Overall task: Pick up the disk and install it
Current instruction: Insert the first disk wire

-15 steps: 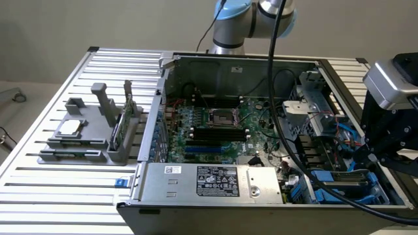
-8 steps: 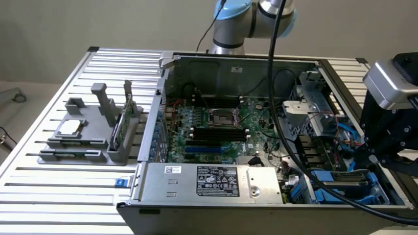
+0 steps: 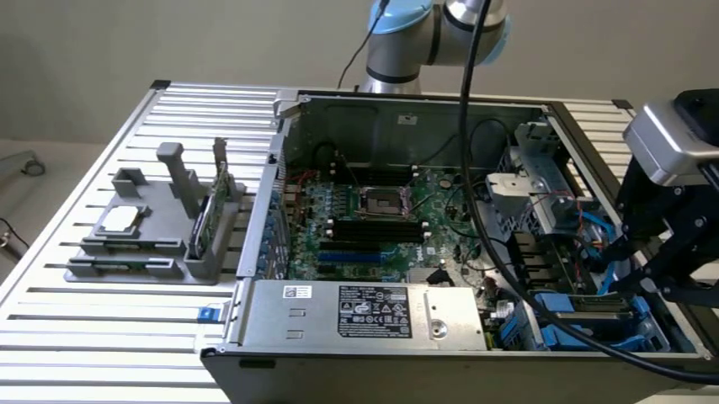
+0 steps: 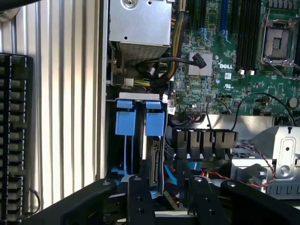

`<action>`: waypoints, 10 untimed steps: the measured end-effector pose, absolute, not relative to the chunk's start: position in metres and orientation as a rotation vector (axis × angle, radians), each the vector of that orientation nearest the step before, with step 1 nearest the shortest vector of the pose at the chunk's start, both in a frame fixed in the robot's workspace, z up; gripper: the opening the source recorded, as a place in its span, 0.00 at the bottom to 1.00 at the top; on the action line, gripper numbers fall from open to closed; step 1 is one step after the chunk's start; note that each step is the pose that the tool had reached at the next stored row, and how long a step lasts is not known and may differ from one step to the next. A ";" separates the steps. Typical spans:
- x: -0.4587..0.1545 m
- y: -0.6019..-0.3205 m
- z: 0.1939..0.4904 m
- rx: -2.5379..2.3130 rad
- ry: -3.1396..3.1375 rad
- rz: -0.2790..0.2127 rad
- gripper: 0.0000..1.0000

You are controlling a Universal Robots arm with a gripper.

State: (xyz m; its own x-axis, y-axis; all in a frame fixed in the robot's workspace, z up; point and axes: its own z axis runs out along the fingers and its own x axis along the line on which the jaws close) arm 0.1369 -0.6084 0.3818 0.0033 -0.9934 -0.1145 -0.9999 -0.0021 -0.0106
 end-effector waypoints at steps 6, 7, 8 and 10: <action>0.137 -0.608 0.382 -2.037 2.266 0.105 0.37; 0.137 -0.608 0.382 -2.016 2.284 0.104 0.37; 0.137 -0.608 0.381 -1.994 2.303 0.103 0.37; 0.137 -0.608 0.381 -1.952 2.337 0.100 0.37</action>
